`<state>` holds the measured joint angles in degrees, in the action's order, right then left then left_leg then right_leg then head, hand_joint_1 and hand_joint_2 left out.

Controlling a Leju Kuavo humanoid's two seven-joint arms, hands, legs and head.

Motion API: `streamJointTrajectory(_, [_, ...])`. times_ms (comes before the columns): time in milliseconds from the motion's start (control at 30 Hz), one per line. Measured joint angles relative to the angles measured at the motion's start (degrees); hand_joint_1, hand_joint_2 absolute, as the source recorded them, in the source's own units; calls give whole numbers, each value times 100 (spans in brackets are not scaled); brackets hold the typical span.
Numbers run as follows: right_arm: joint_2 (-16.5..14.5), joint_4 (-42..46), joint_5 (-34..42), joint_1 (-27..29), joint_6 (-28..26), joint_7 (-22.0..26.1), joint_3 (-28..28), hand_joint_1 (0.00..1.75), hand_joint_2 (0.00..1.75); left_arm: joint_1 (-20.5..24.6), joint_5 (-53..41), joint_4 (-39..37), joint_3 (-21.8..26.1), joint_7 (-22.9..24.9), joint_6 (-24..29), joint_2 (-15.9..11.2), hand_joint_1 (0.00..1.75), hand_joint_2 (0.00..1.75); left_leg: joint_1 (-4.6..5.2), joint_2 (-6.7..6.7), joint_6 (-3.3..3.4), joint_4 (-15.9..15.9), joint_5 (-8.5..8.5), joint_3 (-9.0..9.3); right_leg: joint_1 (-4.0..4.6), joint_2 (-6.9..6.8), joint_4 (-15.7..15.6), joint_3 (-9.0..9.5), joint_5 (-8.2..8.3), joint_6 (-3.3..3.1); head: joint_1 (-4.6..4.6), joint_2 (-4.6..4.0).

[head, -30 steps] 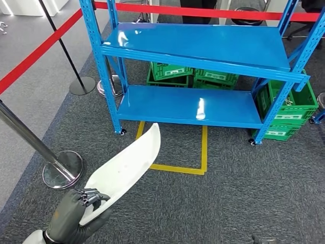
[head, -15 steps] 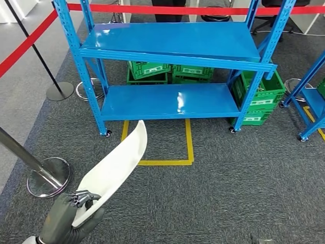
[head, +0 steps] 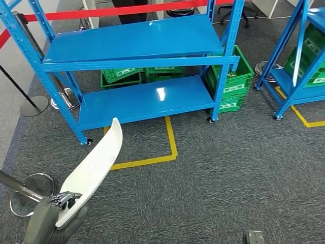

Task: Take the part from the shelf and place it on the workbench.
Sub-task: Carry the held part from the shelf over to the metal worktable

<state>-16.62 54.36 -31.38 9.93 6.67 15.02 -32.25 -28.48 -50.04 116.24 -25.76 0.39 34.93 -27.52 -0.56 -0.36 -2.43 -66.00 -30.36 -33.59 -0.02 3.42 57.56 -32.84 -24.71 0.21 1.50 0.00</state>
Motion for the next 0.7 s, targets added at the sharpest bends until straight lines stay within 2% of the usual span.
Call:
streamJointTrajectory(33, [15,0,48,22,-19,-29,72,0,0,-15,-2,0,37,-16,-16,12,169,175,-12,-138,20,408,182,189,8,68,16,-12,8,18,1,0])
streamJointTrajectory(67, [28,0,81,28,-36,-46,138,0,0,-22,-3,1,70,-29,-27,25,169,175,-27,-260,33,741,295,333,15,135,37,-40,19,38,-4,0])
streamJointTrajectory(100, [41,0,99,28,-48,-57,197,0,0,-26,-3,2,97,-37,-38,37,169,175,-37,-356,47,940,332,410,18,194,50,-77,34,66,-6,0])
streamJointTrajectory(133, [55,0,111,31,-57,-65,246,0,0,-29,-3,3,121,-40,-47,48,169,175,-37,-399,64,1010,317,424,15,254,54,-116,56,102,-8,0])
streamJointTrajectory(200, [82,0,123,65,-70,-78,308,0,0,-33,-3,5,158,-42,-60,65,169,175,-39,-283,123,1039,344,416,-3,332,39,-196,93,177,-6,0])
streamJointTrajectory(233, [95,0,129,86,-75,-82,330,0,0,-33,-2,6,174,-42,-63,73,169,175,-46,-219,166,1055,364,419,0,265,96,-246,52,209,-22,0])
streamJointTrajectory(267, [103,0,134,100,-80,-85,351,0,0,-38,-2,7,186,-43,-66,84,169,175,-57,-147,204,1072,382,422,8,138,257,-339,-58,238,-44,0])
streamJointTrajectory(333, [119,0,156,106,-96,-90,402,0,0,-71,-2,9,206,-43,-71,101,169,175,-53,-7,244,1080,388,419,6,-175,939,-642,-448,290,-86,0])
streamJointTrajectory(367, [127,0,180,109,-109,-95,428,0,0,-96,3,9,216,-43,-70,111,169,175,-46,68,247,1077,388,417,-7,-255,1332,-810,-628,316,-90,0])
streamJointTrajectory(400, [137,0,217,119,-131,-101,451,0,0,-118,16,9,229,-49,-70,124,169,175,-41,141,246,1075,386,417,-20,-292,1610,-916,-726,336,-89,0])
streamJointTrajectory(433, [144,0,263,136,-160,-108,469,0,0,-133,38,9,242,-65,-71,140,169,175,-40,206,242,1074,384,419,-32,-310,1682,-918,-717,350,-90,0])
streamJointTrajectory(467, [152,1,319,157,-196,-115,488,0,0,-142,58,9,251,-90,-78,162,169,175,-41,269,234,1072,378,427,-42,-335,1506,-793,-605,358,-89,0])
streamJointTrajectory(500, [161,12,382,185,-228,-122,503,0,0,-145,56,10,256,-114,-97,194,169,175,-43,327,219,1069,369,441,-49,-394,1135,-564,-433,361,-90,0])
streamJointTrajectory(567, [175,95,522,270,-259,-133,522,0,0,-139,-51,17,241,-129,-169,285,169,175,-19,416,170,1056,337,477,-46,-619,345,-109,-193,337,-86,0])
streamJointTrajectory(600, [175,176,577,340,-234,-141,515,0,0,-119,-143,23,209,-112,-203,336,169,175,-3,450,140,1050,324,492,-41,-689,136,4,-156,309,-74,0])
streamJointTrajectory(633, [172,271,610,422,-186,-147,487,0,0,-81,-228,28,155,-87,-223,379,169,175,12,478,110,1046,315,502,-31,-713,65,27,-166,274,-66,0])
streamJointTrajectory(700, [139,464,586,586,-35,-147,351,0,0,42,-317,33,10,-38,-217,428,169,175,4,536,47,1050,298,516,-29,-607,71,11,-155,191,-50,0])
